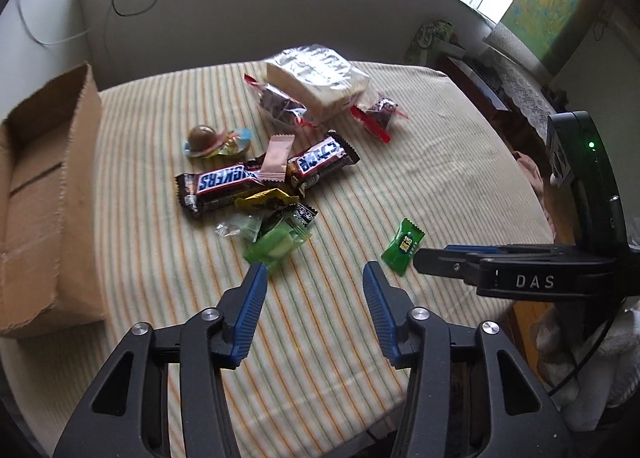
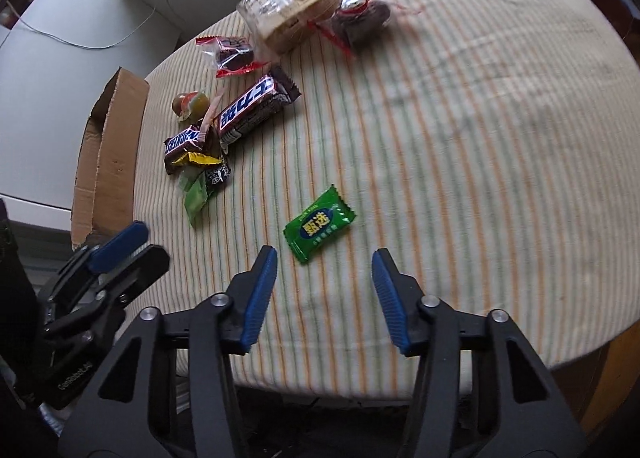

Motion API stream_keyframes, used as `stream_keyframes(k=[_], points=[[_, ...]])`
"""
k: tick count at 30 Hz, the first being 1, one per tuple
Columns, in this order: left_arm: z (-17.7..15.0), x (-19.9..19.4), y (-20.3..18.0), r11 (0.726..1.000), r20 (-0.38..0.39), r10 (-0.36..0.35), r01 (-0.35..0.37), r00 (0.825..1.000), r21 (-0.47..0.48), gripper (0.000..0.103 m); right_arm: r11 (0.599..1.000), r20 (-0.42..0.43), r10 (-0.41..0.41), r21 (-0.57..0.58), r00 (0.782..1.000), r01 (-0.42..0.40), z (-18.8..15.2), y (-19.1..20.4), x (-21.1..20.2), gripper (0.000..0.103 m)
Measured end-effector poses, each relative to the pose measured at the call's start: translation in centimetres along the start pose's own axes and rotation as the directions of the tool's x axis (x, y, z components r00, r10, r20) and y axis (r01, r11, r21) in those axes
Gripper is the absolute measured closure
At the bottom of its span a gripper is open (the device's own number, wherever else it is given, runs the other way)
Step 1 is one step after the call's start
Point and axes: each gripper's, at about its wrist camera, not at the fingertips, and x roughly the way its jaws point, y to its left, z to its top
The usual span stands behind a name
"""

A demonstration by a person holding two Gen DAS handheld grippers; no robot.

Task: Organize snacks
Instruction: 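Grasp the green translucent packet with the left gripper while the right grasps the green candy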

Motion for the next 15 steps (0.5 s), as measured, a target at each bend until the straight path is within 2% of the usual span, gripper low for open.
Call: stream_keyframes(k=[11,15], points=[[1.3,2.5,1.8,0.998,-0.029,-0.043,0.042,0.999,-0.036,0.069,0.998,-0.018,0.018,0.061,1.000,-0.017,1.6,0.4,1.9,0.056],[1.5,3.1,1.8,0.998,-0.042,-0.061,0.060,0.997,-0.026,0.072,0.999,-0.009,-0.021,0.038,1.000,0.022,2.3,1.3,2.4,0.062]])
